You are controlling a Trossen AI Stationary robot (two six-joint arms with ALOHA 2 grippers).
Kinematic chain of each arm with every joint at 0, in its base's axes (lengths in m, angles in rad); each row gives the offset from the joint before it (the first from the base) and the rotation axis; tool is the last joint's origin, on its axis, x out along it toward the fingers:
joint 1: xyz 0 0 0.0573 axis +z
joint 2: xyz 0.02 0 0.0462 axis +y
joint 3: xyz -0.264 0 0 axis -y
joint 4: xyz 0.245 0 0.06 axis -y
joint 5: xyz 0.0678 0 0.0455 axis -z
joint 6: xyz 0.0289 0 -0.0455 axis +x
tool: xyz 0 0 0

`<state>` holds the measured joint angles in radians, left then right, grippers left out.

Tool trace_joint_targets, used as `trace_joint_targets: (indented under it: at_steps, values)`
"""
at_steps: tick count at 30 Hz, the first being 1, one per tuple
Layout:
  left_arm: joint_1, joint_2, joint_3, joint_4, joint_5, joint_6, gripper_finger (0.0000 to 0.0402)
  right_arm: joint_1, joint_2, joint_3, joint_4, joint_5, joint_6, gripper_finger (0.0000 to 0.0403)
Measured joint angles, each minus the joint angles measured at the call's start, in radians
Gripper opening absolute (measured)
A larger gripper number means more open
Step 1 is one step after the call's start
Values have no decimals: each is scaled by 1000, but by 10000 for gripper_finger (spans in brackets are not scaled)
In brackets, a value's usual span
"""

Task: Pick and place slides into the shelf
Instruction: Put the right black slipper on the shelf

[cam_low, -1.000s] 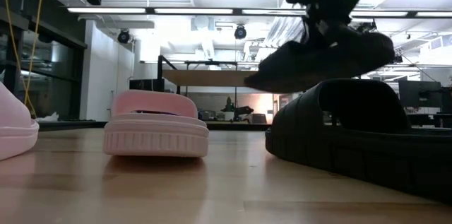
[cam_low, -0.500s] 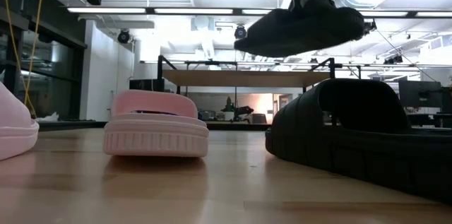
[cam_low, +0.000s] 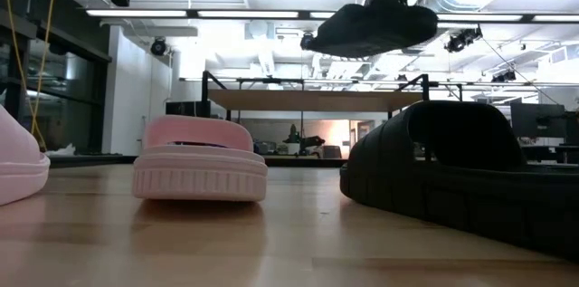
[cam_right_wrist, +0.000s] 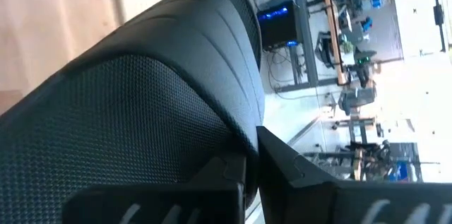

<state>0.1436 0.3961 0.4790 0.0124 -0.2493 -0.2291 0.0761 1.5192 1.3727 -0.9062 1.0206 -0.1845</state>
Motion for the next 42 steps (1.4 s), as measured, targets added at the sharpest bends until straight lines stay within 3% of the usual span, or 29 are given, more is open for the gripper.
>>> trace_joint_targets:
  at_steps: [14,34,42]
  values:
    - [0,0,0,0,0,0,175,-144,0,100,-11,-14,-8,0]
    - [0,0,0,0,-16,0,175,-300,0,105,41,-30,-8,0]
    - [0,0,0,0,-16,0,175,-362,0,106,57,-91,0,0]
